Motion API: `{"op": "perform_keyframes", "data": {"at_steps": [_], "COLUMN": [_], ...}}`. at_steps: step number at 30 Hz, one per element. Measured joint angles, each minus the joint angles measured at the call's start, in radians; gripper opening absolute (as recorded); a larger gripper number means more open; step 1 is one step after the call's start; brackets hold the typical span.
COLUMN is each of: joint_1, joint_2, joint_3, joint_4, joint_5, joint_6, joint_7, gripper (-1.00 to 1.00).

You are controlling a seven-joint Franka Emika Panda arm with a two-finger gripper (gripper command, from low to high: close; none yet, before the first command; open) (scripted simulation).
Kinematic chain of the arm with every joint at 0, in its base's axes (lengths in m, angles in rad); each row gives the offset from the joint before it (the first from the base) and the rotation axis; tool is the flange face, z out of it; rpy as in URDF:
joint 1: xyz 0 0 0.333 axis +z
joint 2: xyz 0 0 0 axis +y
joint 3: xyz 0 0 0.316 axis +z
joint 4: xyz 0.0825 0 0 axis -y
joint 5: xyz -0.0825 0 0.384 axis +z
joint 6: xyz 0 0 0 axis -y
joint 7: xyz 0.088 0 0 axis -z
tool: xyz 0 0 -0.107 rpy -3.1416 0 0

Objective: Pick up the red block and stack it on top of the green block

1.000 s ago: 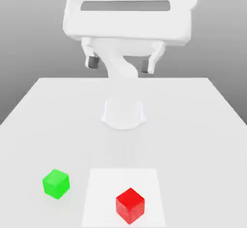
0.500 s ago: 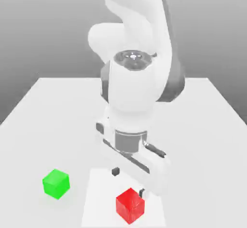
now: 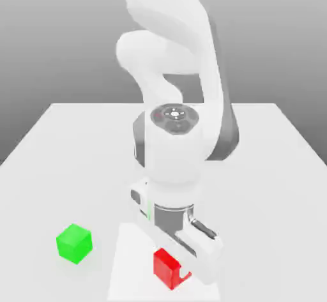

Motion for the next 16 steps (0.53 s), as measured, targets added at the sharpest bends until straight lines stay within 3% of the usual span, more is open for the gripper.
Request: {"op": "perform_keyframes", "data": {"at_steps": [4, 7, 12, 13, 16], "joint_1": [-0.103, -0.255, -0.298, -0.297, -0.297], "joint_2": [-0.107, -0.177, -0.063, -0.038, -0.038], "joint_3": [-0.099, -0.171, -0.181, -0.182, -0.182], "joint_4": [-0.065, -0.116, -0.134, -0.133, -0.133], "joint_5": [0.053, 0.088, 0.088, 0.087, 0.087], "joint_6": [-0.043, -0.056, 0.077, 0.102, 0.102], "joint_7": [0.091, 0.176, 0.241, 0.243, 0.243], "gripper": [-1.0, -1.0, -1.0, 1.0, 1.0]}}
